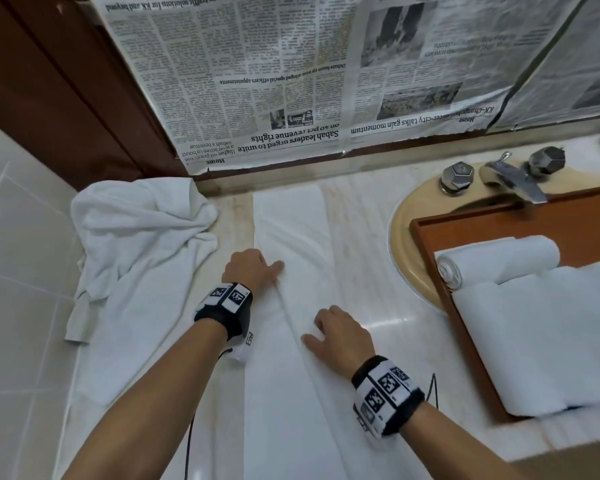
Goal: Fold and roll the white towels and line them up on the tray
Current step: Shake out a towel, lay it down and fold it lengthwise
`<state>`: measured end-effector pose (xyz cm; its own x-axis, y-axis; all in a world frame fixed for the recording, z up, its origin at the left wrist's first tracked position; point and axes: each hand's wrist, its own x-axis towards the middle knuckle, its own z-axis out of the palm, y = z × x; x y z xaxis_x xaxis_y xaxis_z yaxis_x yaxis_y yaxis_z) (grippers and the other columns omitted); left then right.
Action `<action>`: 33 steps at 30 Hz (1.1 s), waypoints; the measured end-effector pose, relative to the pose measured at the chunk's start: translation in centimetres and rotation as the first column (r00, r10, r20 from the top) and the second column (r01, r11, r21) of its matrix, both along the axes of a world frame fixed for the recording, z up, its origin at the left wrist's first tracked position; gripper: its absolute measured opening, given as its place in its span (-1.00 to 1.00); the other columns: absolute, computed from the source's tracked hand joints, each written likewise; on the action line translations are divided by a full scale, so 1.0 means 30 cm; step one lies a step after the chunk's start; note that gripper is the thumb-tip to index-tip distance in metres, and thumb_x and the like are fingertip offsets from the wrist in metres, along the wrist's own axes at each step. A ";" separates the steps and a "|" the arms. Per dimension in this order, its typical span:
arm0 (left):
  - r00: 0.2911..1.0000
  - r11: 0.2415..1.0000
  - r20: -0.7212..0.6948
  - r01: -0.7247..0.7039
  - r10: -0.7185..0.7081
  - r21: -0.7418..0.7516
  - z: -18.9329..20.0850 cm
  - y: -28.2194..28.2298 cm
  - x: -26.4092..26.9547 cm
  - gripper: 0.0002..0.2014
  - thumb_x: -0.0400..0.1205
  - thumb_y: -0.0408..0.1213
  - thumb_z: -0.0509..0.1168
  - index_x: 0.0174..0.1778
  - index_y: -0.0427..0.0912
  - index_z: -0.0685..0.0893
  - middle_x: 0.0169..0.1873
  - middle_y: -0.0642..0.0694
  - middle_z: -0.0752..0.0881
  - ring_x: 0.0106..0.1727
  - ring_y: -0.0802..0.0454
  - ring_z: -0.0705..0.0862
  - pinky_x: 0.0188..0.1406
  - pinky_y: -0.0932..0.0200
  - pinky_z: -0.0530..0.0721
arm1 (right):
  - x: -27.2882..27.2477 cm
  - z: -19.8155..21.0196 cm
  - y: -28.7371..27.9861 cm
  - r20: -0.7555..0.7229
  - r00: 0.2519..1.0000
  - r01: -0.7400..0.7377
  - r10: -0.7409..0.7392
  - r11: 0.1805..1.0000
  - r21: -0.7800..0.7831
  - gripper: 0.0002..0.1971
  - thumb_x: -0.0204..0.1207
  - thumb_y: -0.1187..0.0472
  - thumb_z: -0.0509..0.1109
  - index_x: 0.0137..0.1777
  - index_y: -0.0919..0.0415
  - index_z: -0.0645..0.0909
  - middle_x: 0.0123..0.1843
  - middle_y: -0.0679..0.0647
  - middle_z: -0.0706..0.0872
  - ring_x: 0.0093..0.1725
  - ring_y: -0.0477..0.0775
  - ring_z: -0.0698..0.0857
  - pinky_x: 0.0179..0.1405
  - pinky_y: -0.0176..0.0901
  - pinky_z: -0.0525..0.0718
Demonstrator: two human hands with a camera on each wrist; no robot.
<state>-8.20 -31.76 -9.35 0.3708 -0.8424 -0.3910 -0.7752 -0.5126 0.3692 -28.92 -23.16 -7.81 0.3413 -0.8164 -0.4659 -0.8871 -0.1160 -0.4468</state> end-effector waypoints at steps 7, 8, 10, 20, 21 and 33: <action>0.976 0.997 -0.210 -0.058 0.047 -0.047 0.015 0.042 0.037 -0.91 0.52 -0.25 0.43 -0.23 -0.20 0.75 -0.27 -0.10 0.74 -0.22 -0.05 0.63 -0.24 0.19 0.60 | 0.042 0.106 0.083 0.099 0.990 0.100 -0.102 0.995 0.030 -0.80 0.65 0.04 0.25 0.00 0.19 0.51 -0.08 0.09 0.69 -0.12 0.18 0.65 -0.16 -0.05 0.64; 0.970 0.996 -0.240 -0.063 0.048 -0.056 0.018 0.051 0.044 -0.90 0.53 -0.25 0.42 -0.19 -0.21 0.76 -0.27 -0.07 0.73 -0.22 -0.02 0.61 -0.31 0.24 0.56 | 0.068 0.133 0.107 0.129 0.987 0.100 -0.100 0.995 0.011 -0.79 0.65 0.06 0.25 0.03 0.22 0.53 -0.07 0.12 0.70 -0.11 0.20 0.67 -0.12 0.00 0.68; 0.960 0.995 -0.274 -0.072 0.051 -0.068 0.019 0.067 0.057 -0.91 0.56 -0.25 0.40 -0.16 -0.20 0.75 -0.31 -0.01 0.70 -0.19 0.01 0.60 -0.38 0.29 0.46 | 0.140 0.175 0.150 0.163 0.984 0.083 -0.074 0.995 -0.048 -0.79 0.66 0.10 0.24 0.06 0.26 0.54 -0.06 0.18 0.69 -0.10 0.24 0.67 -0.10 0.03 0.69; 0.970 0.990 -0.239 -0.081 0.051 -0.119 0.006 0.110 0.118 -0.97 0.55 -0.28 0.35 -0.12 -0.10 0.67 0.01 -0.11 0.75 0.09 -0.14 0.69 0.07 0.09 0.69 | 0.361 0.013 0.286 0.034 0.999 0.037 -0.039 0.997 0.065 -0.90 0.63 0.22 0.21 0.06 0.23 0.40 -0.07 0.18 0.54 -0.10 0.29 0.61 -0.24 -0.07 0.45; 0.974 0.991 -0.221 -0.064 0.037 -0.116 0.002 0.117 0.119 -0.98 0.56 -0.29 0.34 -0.12 -0.10 0.66 0.03 -0.12 0.74 0.10 -0.15 0.68 0.09 0.07 0.69 | 0.350 0.002 0.295 0.047 0.998 0.040 -0.044 0.997 0.073 -0.86 0.62 0.22 0.22 0.11 0.24 0.41 -0.05 0.20 0.58 -0.13 0.27 0.60 -0.24 -0.06 0.50; 0.956 0.939 -0.066 0.264 -0.284 -0.221 -0.063 0.251 0.146 -0.49 0.59 -0.03 0.43 0.45 -0.07 0.53 0.36 -0.12 0.50 0.35 -0.23 0.47 0.25 -0.08 0.55 | 0.117 0.021 0.167 0.189 0.978 0.113 -0.083 0.982 -0.154 -0.64 0.64 0.04 0.30 0.38 0.16 0.51 0.24 0.11 0.58 0.16 0.14 0.62 0.14 -0.01 0.62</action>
<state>-3.81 -24.23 -11.22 0.0835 -0.9722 -0.2187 -0.8306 -0.1892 0.5238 -25.42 -18.14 -7.19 0.3224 -0.9098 -0.2614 -0.8037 -0.1172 -0.5834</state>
